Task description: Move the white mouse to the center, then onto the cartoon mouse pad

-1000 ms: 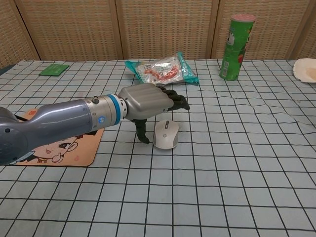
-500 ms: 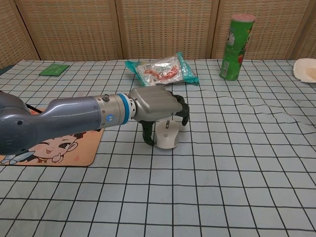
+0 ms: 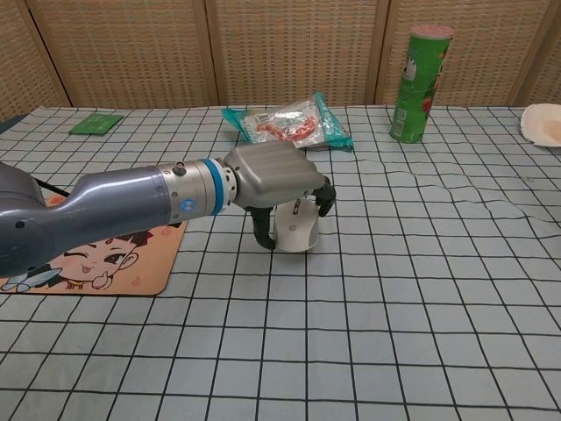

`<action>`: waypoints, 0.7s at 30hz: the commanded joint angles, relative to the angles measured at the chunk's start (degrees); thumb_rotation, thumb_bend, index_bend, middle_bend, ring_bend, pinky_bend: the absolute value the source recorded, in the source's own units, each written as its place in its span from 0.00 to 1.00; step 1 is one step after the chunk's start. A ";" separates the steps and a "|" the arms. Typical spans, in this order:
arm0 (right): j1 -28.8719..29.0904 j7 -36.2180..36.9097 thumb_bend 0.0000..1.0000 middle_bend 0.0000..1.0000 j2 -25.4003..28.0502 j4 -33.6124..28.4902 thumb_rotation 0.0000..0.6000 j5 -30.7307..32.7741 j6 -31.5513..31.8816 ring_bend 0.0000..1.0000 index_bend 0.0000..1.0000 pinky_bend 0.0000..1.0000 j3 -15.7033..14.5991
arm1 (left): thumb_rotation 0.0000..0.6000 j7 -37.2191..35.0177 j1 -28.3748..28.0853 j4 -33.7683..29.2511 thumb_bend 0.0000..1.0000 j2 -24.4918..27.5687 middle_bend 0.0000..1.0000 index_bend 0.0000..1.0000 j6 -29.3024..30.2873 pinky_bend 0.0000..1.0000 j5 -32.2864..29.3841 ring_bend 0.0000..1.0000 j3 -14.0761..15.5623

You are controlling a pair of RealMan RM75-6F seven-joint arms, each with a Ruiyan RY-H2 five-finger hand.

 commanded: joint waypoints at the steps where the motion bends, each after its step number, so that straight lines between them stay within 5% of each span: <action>1: -0.01 -0.10 0.16 0.04 0.03 -0.07 1.00 -0.11 0.04 0.00 0.34 0.01 -0.05 | 1.00 -1.93 0.67 -0.54 0.23 2.31 0.39 0.60 2.52 0.32 2.44 0.29 1.61; 14: 0.03 -1.33 0.16 0.04 -0.02 -0.27 1.00 -0.19 -0.15 0.00 0.34 0.01 -0.21 | 1.00 -7.85 8.11 -2.57 0.23 15.01 0.40 0.61 14.30 0.32 11.55 0.29 11.78; 21: 0.14 -2.60 0.16 0.04 -0.55 -0.04 1.00 -0.33 -0.19 0.00 0.34 0.01 -0.36 | 1.00 -13.02 14.77 2.00 0.23 18.88 0.40 0.61 21.84 0.32 14.24 0.29 16.52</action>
